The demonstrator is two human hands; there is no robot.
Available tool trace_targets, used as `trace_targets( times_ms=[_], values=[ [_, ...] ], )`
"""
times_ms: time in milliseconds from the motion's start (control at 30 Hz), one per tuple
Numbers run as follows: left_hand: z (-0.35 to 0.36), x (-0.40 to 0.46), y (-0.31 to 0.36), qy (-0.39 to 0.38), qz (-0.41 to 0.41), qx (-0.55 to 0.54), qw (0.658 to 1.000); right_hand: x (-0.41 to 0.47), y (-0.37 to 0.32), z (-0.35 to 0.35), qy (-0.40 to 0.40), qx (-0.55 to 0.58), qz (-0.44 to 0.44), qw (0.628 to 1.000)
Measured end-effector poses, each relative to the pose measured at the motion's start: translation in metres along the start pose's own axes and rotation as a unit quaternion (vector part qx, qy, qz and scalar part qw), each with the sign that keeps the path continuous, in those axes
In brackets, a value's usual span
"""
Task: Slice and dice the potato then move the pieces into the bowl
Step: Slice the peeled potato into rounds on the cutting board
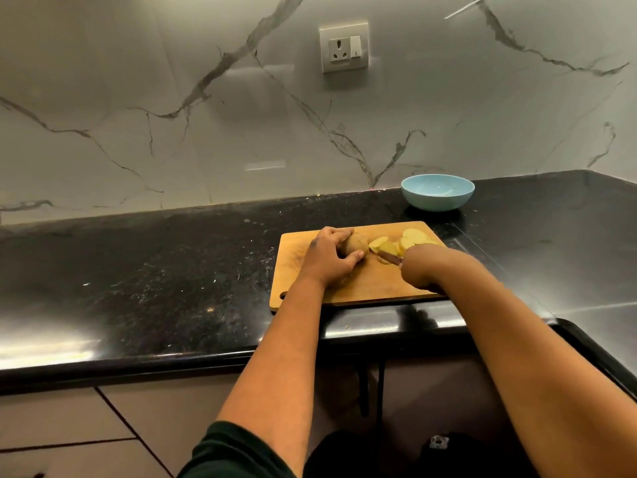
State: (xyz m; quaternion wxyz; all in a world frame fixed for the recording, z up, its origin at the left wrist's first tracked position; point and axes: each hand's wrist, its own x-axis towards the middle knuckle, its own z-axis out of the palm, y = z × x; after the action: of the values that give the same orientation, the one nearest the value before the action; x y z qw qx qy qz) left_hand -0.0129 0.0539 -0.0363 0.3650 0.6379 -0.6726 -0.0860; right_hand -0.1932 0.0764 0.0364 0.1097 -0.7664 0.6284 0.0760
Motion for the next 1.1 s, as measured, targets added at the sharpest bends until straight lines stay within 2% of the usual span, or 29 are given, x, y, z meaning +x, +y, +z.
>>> trace_targets(
  times_ms=[133, 300, 600, 667, 867, 967, 1100],
  values=[
    [-0.001, -0.001, 0.001, 0.007, -0.002, 0.007, 1.000, 0.009, -0.008, 0.004, 0.056, -0.009, -0.020, 0.998],
    [-0.001, -0.002, 0.003, 0.015, 0.002, 0.003, 1.000, 0.022, -0.025, 0.026, 0.072, -0.028, -0.042, 0.996],
    [0.002, 0.004, -0.001, 0.014, 0.003, 0.008, 1.000, 0.027, -0.039, 0.029, 0.123, 0.063, -0.003, 0.990],
    [0.002, 0.005, -0.001, 0.009, 0.002, 0.004, 1.000, 0.029, -0.046, 0.022, 0.102, 0.057, -0.005, 0.993],
    [0.001, 0.004, -0.002, 0.009, 0.003, -0.005, 1.000, 0.034, -0.053, 0.013, -0.002, -0.063, -0.029, 0.998],
    [0.000, 0.004, -0.003, 0.009, -0.015, -0.020, 1.000, 0.026, -0.044, 0.014, -0.040, -0.069, -0.011, 0.997],
    [-0.001, 0.003, -0.002, 0.011, -0.024, -0.018, 0.999, 0.007, -0.012, 0.002, -0.043, -0.048, -0.012, 0.998]
  ],
)
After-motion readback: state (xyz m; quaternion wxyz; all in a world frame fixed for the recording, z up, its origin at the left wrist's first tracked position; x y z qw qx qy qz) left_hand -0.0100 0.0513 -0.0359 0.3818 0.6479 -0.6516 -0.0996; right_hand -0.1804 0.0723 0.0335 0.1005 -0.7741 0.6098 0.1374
